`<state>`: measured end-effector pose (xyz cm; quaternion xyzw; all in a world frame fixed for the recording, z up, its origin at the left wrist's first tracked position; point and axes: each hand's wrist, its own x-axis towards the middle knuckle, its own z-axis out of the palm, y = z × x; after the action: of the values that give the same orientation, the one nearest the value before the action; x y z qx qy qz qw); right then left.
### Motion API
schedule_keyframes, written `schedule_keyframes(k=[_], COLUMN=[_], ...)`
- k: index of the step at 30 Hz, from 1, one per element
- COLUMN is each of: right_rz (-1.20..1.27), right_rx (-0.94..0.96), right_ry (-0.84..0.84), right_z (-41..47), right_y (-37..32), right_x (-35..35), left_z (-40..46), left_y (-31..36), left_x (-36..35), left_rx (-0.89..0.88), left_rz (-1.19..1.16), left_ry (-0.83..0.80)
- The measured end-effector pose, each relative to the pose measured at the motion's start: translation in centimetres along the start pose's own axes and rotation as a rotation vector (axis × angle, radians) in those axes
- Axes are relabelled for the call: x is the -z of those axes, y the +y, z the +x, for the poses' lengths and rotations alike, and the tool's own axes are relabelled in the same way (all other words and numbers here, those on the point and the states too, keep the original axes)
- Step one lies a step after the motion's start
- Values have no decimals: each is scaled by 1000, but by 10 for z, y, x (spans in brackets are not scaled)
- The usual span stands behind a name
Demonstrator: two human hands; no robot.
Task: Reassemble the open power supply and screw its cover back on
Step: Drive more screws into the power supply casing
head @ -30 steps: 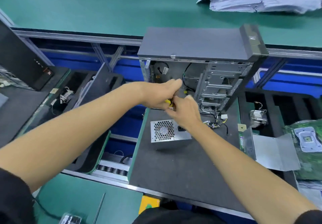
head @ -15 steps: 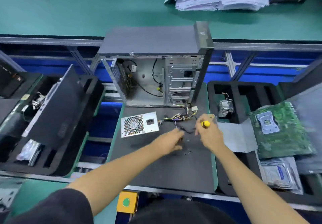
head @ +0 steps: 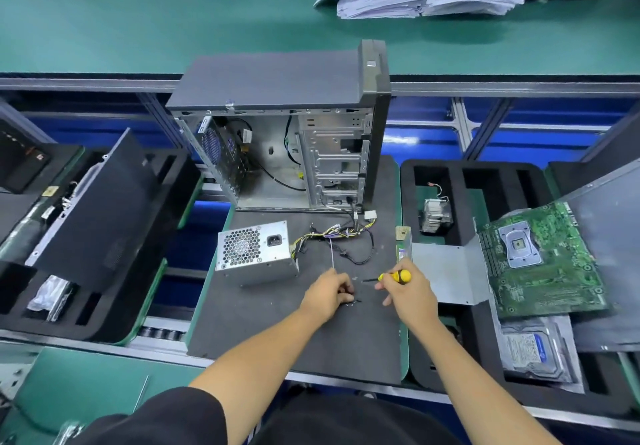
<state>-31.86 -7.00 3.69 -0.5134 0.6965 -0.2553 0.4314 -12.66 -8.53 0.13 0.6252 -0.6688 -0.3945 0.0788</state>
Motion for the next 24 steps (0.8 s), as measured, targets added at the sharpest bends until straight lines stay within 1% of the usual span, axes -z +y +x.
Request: schedule_keyframes(k=[4, 7, 9, 13, 15, 20, 22, 24], right_rz=[-8, -16, -42, -68, -74, -73, -75, -68], right_rx=[20, 28, 42, 53, 57, 50, 41, 37], right_ry=[-27, -31, -38, -44, -41, -40, -45, -47], right_z=[3, 6, 8, 10, 10, 11, 12, 12], right_y=[2, 3, 3, 4, 4, 5, 5, 6], right_x=[2, 3, 4, 7, 8, 7, 8, 9], left_z=[4, 8, 9, 4, -1, -5, -3, -1], left_y=[3, 9, 11, -4, -14, -19, -13, -5], left_x=[-4, -1, 2, 6, 5, 5, 4, 1], left_rx=[35, 24, 24, 89, 90, 60, -6, -100], left_rz=[70, 131, 117, 25, 11, -72, -35, 41], left_ry=[-2, -34, -32, 108, 132, 135, 157, 92])
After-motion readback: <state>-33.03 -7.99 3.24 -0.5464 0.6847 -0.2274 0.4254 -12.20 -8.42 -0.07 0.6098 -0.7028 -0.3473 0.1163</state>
